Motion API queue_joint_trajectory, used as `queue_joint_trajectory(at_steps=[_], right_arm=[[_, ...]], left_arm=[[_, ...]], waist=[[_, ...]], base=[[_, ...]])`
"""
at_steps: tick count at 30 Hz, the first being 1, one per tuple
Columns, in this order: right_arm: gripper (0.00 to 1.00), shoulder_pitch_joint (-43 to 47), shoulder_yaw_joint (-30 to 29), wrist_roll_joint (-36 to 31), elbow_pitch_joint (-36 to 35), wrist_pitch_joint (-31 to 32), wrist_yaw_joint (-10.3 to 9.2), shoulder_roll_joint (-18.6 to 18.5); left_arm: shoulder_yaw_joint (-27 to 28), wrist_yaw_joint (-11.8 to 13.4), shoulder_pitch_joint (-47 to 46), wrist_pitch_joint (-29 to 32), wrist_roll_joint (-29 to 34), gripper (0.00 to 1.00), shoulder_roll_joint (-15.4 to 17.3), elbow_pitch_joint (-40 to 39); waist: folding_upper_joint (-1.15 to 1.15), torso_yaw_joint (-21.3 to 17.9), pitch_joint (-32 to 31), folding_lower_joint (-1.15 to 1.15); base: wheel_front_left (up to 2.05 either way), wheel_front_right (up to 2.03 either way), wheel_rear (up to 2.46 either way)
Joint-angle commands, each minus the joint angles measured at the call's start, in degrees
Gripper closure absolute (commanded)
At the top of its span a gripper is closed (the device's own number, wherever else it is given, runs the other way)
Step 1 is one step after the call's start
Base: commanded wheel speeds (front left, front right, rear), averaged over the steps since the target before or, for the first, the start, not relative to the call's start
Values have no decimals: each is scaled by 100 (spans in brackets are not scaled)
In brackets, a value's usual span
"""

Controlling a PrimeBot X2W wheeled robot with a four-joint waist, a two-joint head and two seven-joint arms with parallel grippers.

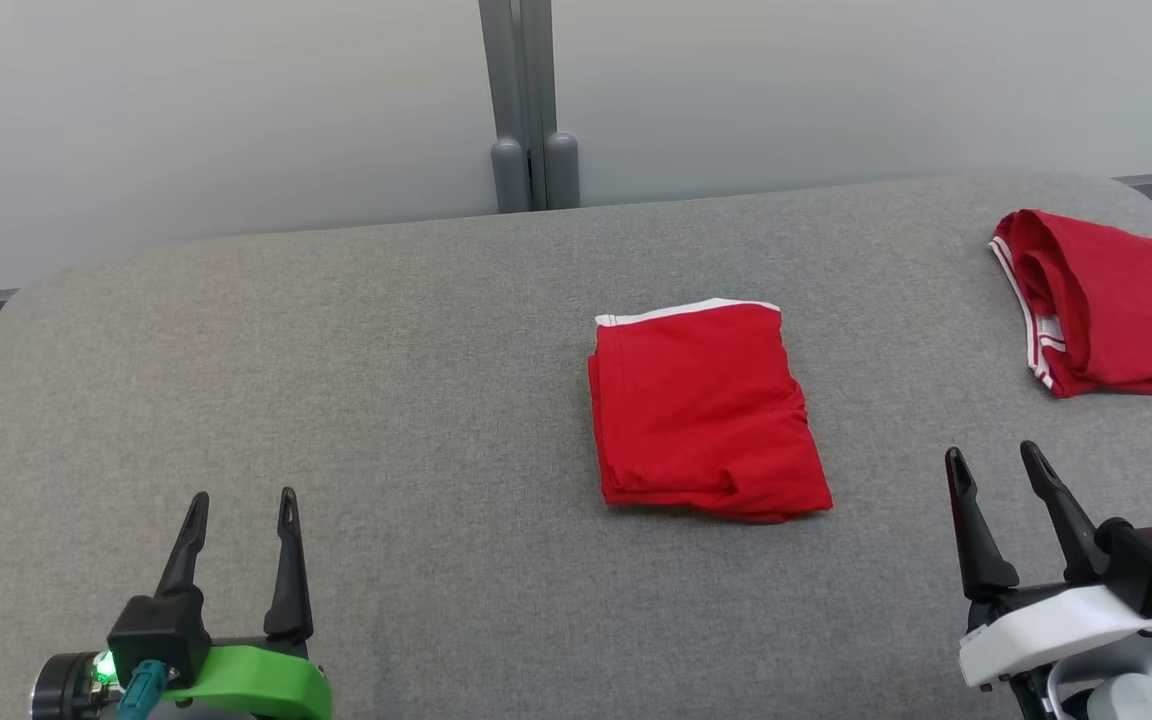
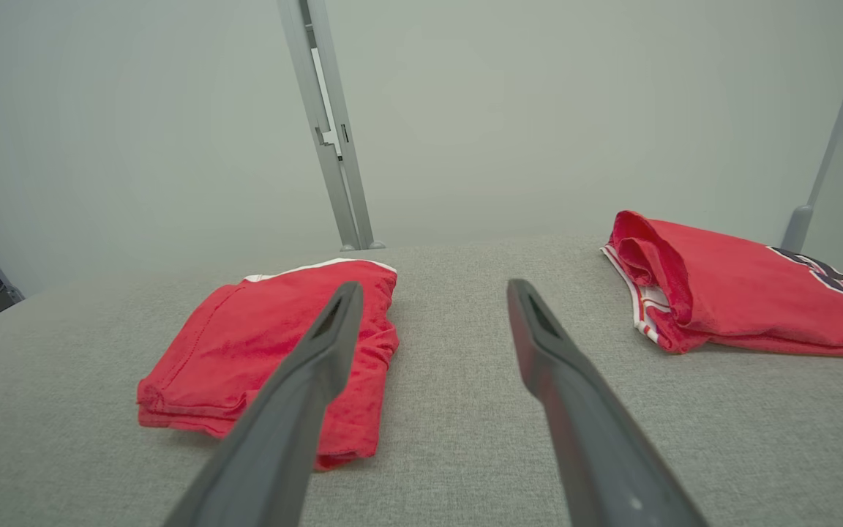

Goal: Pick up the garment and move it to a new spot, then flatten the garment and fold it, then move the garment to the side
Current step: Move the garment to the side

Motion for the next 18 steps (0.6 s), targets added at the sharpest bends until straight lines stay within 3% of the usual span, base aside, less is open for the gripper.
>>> queue_joint_trajectory(at_steps=[1, 18], right_arm=[[0, 109, -12, -42, -14, -14, -2, -11], [0, 309, -24, -225, -214, -14, -2, 118]], left_arm=[[-17, -56, 105, -15, 50, 0, 47, -25], [-45, -89, 172, -15, 4, 0, 60, 25]], waist=[[0, 17, -20, 0], [0, 109, -70, 0]], base=[[0, 0, 0], [0, 0, 0]])
